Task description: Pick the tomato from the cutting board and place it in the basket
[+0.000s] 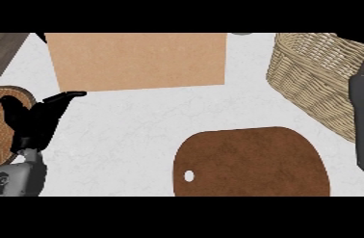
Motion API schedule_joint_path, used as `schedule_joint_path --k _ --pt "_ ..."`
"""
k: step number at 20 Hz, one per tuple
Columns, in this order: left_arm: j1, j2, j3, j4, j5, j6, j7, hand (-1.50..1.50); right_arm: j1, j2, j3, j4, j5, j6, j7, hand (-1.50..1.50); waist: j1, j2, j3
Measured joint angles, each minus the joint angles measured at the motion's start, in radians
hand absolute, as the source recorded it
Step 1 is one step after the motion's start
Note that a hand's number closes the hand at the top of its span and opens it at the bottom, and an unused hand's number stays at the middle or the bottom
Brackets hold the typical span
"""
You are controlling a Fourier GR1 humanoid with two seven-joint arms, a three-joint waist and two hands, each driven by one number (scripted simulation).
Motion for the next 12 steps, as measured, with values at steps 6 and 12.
schedule_joint_path --k 6,12 --pt "0.034 -0.008 0.006 -0.014 -0.008 0.011 -0.016 0.0 0.124 0.007 -0.102 -0.225 -0.086 -0.051 0.018 -1.5 -0.021 -0.006 0.0" --pt "0.043 -0.001 0.021 -0.007 -0.005 0.005 -0.022 0.0 0.375 -0.033 -0.212 -0.514 -0.323 0.06 0.009 -1.5 -0.034 -0.008 0.0"
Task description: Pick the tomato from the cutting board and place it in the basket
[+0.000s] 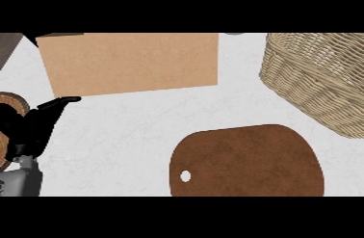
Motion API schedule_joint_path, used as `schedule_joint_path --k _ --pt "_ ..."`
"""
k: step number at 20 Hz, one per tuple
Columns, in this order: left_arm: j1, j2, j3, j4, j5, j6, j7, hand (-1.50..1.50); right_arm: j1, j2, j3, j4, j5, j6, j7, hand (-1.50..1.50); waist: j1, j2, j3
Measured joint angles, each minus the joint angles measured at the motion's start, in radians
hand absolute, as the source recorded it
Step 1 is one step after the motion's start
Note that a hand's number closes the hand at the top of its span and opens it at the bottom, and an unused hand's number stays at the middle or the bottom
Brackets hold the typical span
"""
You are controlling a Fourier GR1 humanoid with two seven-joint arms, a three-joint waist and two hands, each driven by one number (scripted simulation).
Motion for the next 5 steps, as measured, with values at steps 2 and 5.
schedule_joint_path --k 2,5 --pt "0.001 0.003 0.004 -0.002 0.001 -0.001 0.004 0.0 0.098 -0.006 -0.032 -0.088 -0.079 0.066 0.0 -1.5 -0.004 -0.001 0.0" --pt "0.002 0.001 0.001 -0.006 -0.004 0.0 0.007 0.0 0.229 -0.015 -0.103 -0.205 -0.218 0.162 -0.008 -1.5 -0.006 -0.001 0.0"
